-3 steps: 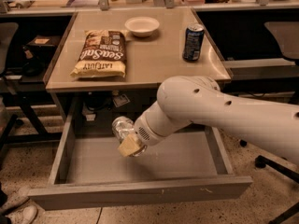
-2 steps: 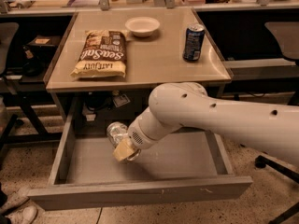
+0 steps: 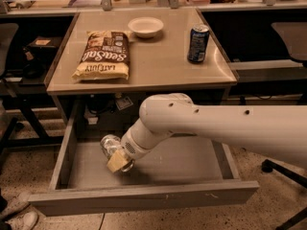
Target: Place 7up can into top drawer
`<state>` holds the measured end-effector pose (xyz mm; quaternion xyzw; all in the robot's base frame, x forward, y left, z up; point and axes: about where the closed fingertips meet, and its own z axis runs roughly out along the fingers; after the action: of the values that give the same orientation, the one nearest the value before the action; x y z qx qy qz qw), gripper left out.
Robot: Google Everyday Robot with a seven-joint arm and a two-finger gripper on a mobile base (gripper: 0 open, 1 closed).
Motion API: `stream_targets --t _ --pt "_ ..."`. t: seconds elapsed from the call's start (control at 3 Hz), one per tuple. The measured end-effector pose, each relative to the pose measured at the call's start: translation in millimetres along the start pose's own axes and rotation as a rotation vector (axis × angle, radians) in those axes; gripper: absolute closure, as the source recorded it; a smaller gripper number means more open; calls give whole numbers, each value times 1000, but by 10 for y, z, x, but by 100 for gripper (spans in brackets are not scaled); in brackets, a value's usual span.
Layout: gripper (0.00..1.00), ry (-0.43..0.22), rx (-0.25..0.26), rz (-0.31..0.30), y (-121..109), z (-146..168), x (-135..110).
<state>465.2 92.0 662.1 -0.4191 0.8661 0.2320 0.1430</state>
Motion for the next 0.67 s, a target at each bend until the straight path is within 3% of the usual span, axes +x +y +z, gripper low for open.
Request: stream_targets --t 0.33,0.67 --pt "100 9 -29 5 40 149 8" --pt "86 11 -33 6 45 170 10"
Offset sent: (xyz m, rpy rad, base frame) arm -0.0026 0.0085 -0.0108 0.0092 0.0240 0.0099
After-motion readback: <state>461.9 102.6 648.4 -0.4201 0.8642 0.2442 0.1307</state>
